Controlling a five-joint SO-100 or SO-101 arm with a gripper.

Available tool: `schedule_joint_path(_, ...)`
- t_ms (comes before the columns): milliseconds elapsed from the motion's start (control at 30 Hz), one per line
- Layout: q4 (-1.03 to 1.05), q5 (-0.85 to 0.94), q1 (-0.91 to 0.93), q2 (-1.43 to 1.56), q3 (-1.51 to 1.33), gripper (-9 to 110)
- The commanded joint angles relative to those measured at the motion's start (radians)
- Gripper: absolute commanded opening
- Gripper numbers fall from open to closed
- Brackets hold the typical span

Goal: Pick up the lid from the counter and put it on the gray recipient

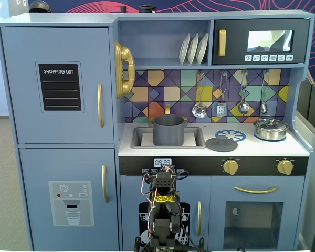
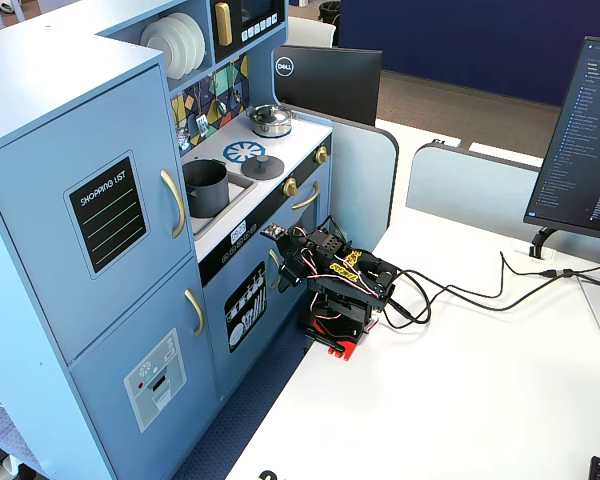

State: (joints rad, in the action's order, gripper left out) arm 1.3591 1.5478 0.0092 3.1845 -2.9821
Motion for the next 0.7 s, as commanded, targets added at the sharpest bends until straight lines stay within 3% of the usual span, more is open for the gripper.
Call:
schedule_joint_path(0, 0.126, -0.018, -0.006, -0.006, -0.017, 0)
schedule_joint_path(133, -0.071, 0.078, 0.080, -0.009, 0.051, 0)
schedule_joint_path(400, -0.425, 0.014, 0.199, -0.170, 0.373, 0)
schedule_joint_path(667, -0.749, 0.061, 0.353, -0.175, 0.430, 0)
